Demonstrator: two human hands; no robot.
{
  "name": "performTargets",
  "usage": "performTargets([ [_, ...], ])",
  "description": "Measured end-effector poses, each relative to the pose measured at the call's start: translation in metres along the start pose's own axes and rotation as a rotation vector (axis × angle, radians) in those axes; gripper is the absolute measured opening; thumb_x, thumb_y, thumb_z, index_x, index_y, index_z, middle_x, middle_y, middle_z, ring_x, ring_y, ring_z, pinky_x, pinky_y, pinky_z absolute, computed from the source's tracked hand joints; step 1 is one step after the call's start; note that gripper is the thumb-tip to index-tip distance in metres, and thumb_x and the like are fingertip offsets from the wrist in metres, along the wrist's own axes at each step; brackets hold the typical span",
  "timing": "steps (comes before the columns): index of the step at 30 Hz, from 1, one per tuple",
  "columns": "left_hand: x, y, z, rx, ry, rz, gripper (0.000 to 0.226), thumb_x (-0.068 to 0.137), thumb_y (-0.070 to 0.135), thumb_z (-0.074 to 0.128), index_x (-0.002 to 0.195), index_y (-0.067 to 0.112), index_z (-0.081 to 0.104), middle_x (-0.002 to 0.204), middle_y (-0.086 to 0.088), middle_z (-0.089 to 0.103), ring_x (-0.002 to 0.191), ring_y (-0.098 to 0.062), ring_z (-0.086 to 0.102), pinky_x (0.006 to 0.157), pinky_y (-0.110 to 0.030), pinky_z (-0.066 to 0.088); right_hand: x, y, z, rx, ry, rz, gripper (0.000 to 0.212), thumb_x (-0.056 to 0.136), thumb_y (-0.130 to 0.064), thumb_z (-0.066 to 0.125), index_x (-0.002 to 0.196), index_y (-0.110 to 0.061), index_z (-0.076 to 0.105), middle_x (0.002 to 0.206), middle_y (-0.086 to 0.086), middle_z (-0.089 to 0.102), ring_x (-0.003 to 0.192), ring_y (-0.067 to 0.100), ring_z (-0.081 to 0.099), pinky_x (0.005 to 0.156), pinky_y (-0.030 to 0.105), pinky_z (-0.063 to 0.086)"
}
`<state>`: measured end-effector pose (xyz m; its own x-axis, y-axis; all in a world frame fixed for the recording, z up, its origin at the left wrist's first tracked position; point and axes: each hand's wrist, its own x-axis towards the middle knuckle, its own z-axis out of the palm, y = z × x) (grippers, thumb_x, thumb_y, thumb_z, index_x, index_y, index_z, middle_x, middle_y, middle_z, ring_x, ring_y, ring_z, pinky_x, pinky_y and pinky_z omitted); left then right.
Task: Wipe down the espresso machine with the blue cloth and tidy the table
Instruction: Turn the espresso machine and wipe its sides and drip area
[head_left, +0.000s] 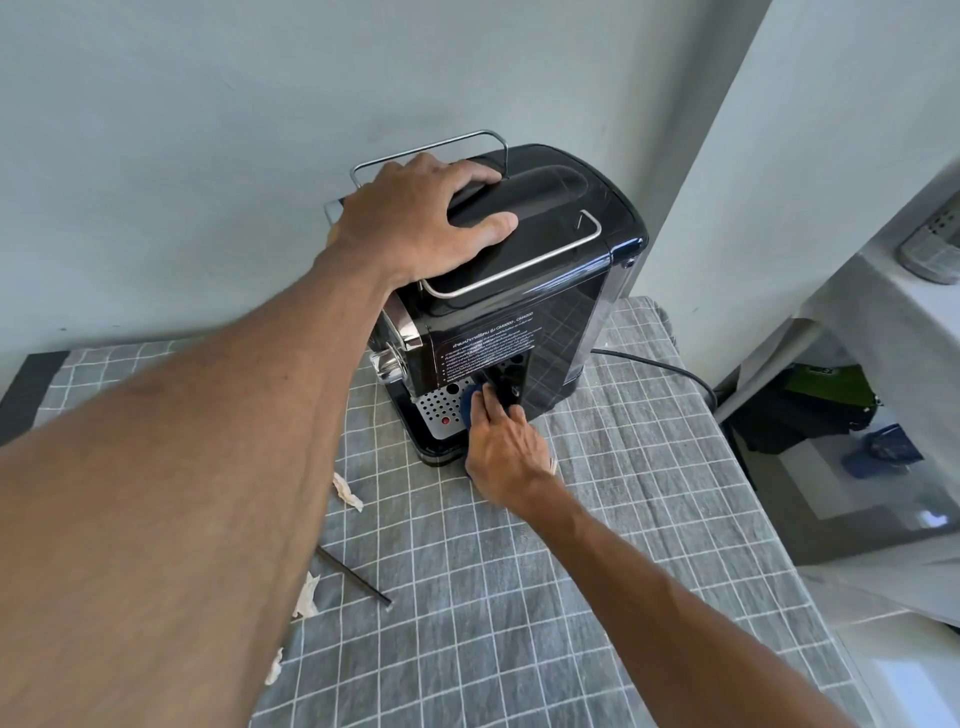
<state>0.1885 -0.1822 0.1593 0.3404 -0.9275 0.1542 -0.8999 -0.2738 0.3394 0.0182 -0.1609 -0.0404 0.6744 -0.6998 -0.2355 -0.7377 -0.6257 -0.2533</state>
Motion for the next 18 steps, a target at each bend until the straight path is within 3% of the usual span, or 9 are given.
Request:
performTargets([
  [5, 0.0, -0.001, 0.0, -0.009, 0.003, 0.004, 0.066, 0.078, 0.091, 0.042, 0.137, 0.06, 0.048, 0.138, 0.011, 0.056, 0.133, -0.021, 0.05, 0.1, -0.047, 0.047, 0.008, -0.01, -0.005, -0.049, -0.028, 0.048, 0.075, 0.099, -0.013, 0.048, 0.162, -0.004, 0.006, 0.171, 0.012, 0.006, 0.137, 0.036, 0.04, 0.103, 0.046, 0.049],
  [11, 0.001, 0.0, 0.003, 0.0, 0.014, 0.001, 0.067, 0.076, 0.093, 0.04, 0.135, 0.062, 0.048, 0.137, 0.01, 0.056, 0.132, -0.022, 0.051, 0.099, -0.048, 0.048, -0.037, 0.004, 0.019, -0.027, 0.0, 0.073, 0.076, 0.107, -0.028, 0.042, 0.161, -0.01, -0.008, 0.172, 0.004, -0.01, 0.14, 0.036, 0.039, 0.104, 0.046, 0.048],
  [18, 0.002, -0.001, 0.003, 0.011, -0.002, -0.009, 0.068, 0.076, 0.093, 0.038, 0.137, 0.062, 0.045, 0.141, 0.011, 0.054, 0.135, -0.022, 0.047, 0.103, -0.051, 0.046, 0.027, -0.022, -0.019, -0.011, -0.117, 0.097, 0.067, 0.098, -0.01, 0.047, 0.159, -0.003, 0.019, 0.169, 0.013, 0.017, 0.127, 0.037, 0.056, 0.1, 0.048, 0.05],
])
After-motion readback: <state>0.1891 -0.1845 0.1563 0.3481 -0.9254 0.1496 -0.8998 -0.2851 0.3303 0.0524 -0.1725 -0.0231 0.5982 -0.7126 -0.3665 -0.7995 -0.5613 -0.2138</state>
